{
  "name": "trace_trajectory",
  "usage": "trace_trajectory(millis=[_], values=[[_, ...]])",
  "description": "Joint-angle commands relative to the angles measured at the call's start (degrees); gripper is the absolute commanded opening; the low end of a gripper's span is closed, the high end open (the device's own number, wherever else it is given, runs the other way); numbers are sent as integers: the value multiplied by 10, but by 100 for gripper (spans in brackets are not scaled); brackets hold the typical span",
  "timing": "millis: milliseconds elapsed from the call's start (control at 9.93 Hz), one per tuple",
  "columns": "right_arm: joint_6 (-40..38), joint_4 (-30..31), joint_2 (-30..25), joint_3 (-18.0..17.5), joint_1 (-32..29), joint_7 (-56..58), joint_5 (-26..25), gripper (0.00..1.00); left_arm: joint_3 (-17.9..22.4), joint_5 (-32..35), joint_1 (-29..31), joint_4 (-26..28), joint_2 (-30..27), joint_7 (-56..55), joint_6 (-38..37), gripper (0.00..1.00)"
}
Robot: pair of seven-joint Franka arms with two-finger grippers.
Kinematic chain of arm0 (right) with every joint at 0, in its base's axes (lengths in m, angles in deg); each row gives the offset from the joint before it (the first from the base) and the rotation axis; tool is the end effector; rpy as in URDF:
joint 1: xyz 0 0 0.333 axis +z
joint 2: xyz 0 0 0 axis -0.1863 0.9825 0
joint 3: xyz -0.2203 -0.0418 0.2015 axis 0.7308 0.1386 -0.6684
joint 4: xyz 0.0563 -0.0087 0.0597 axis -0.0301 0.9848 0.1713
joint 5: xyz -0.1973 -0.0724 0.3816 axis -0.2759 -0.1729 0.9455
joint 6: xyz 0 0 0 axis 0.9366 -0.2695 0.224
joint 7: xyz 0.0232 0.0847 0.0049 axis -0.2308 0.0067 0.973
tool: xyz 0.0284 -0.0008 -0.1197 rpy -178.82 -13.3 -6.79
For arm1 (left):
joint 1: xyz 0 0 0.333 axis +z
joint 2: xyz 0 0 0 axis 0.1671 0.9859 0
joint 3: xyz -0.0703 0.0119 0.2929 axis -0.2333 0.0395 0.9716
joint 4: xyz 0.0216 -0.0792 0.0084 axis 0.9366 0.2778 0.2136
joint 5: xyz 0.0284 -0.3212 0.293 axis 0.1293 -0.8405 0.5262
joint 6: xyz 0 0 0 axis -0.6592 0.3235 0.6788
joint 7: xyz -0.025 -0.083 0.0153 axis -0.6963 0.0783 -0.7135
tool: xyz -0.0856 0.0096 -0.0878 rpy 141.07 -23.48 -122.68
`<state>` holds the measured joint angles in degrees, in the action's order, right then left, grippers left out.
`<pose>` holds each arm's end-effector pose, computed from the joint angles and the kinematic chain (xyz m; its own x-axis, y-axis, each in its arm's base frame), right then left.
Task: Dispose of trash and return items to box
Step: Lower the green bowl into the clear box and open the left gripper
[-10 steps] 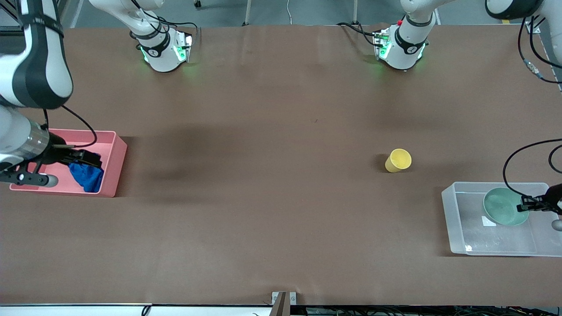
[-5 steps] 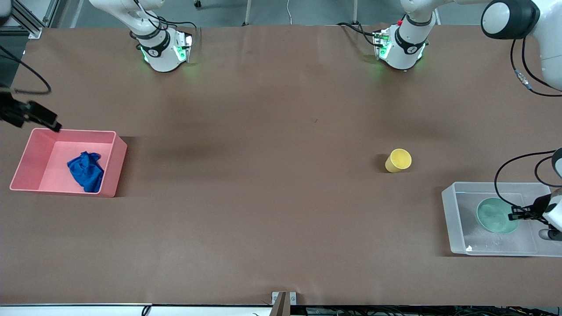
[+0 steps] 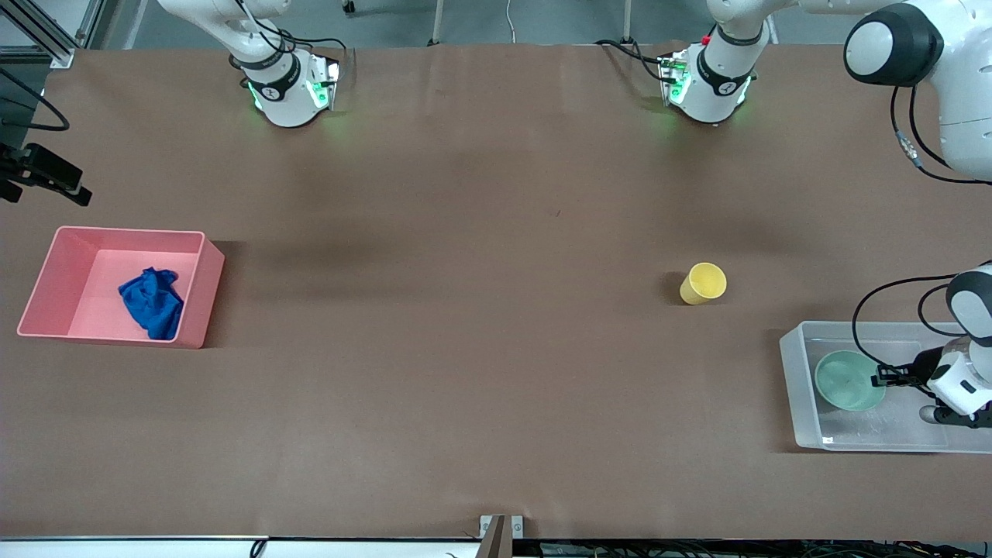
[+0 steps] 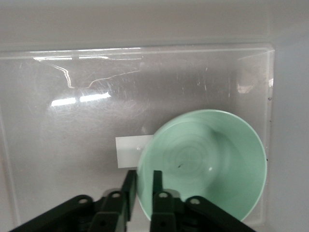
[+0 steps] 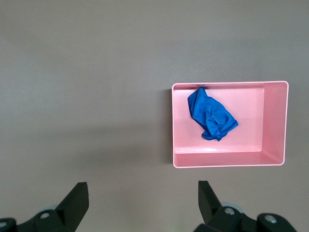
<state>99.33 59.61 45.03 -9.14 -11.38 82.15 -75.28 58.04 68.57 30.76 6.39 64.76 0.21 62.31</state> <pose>0.5784 -0.0499 0.6177 0.9978 -0.0635 0.0182 -0.0634 -0.9980 -0.0023 0.7520 0.2188 0.1885 0.9974 -0.0694 0.0183 -0.0705 -0.9951 0.0697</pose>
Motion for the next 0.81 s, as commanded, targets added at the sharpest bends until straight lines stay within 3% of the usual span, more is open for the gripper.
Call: trace_trajectory(millis=[0,201,504,705], values=[[-8,-5,-5,-5,-4,9,-3,100,7,10,-6,1,11,-8,13,72],[-19,-51,7,-5,-7,10,-8,100,1,12,-1,2,-43,-2,6,88],[-39,-50,7,-5,-2,10,-10,100,-15,17,-32,34,-155,-15,-92,92],[-38,-49,7,-5,-2,10,-16,100,-53,17,-37,174,-270,-67,-79,92]])
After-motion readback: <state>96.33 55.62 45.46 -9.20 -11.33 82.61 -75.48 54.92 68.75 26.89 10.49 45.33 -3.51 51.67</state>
